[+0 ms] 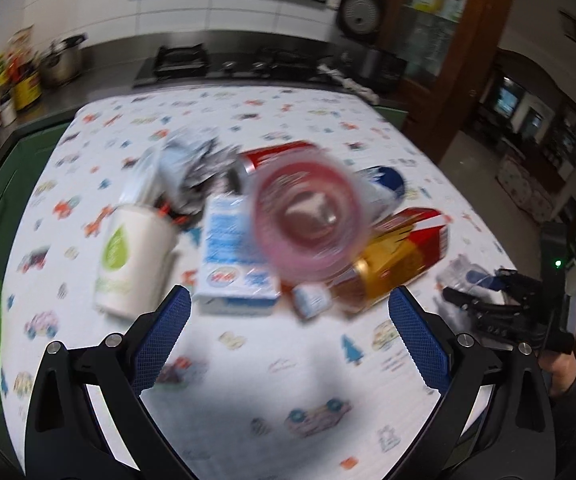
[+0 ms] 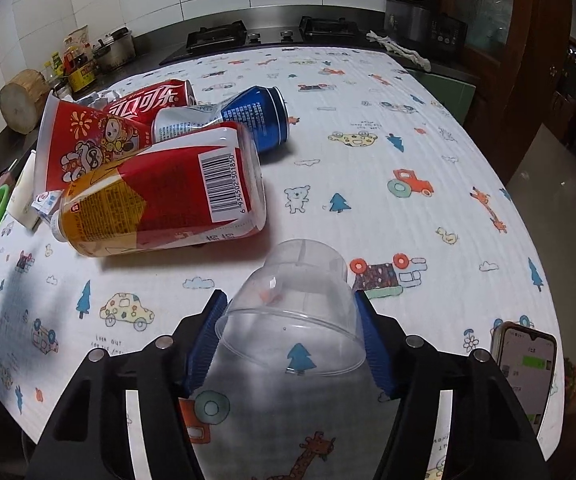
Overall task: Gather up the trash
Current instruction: 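Grasp the red-rimmed plastic lid with the left gripper while the right gripper grasps the clear cup, then carry the lid and clear cup over the green basket and release both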
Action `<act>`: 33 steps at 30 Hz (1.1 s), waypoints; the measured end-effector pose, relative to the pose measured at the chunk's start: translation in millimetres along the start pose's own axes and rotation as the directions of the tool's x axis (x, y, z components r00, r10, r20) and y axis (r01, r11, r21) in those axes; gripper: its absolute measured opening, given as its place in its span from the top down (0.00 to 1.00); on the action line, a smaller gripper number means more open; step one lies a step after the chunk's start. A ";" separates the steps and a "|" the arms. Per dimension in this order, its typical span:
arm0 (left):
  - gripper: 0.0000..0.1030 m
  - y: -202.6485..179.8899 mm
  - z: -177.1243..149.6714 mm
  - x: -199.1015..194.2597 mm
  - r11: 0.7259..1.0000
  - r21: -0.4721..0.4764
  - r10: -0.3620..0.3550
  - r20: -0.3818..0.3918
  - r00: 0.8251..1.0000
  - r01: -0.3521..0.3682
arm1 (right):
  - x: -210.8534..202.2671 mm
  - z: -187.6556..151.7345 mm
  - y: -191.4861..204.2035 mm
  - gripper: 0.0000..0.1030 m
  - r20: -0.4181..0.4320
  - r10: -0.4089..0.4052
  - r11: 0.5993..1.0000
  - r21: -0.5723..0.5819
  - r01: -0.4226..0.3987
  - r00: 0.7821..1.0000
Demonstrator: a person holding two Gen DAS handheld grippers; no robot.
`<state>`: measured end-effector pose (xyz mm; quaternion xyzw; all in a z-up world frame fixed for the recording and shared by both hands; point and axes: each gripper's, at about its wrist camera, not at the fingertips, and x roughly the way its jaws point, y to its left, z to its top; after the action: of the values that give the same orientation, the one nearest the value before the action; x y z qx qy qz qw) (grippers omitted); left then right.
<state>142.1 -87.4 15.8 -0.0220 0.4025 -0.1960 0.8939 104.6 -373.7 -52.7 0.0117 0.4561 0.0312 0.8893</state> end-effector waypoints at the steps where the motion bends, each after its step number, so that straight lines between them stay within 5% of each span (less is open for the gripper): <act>1: 0.05 -5.4 3.0 2.5 1.000 0.017 -0.005 0.005 1.000 0.005 | -0.3 -0.3 -0.3 0.40 0.000 0.002 1.000 0.000 -0.002 1.000; 19: 0.05 -10.2 41.1 54.5 0.997 0.080 -0.015 -0.015 1.000 0.017 | -1.6 -2.7 -2.5 0.40 -0.002 0.049 0.999 0.002 -0.049 0.999; 33: 0.08 2.0 42.2 76.3 0.992 0.061 -0.111 -0.027 0.993 0.112 | 3.3 -4.0 -3.3 0.40 -0.009 0.054 0.999 -0.003 -0.054 0.998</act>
<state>219.2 -118.6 -10.4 -0.0142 0.4049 -0.2584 0.8770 103.4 -376.8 -57.8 0.0226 0.4596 0.0562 0.8860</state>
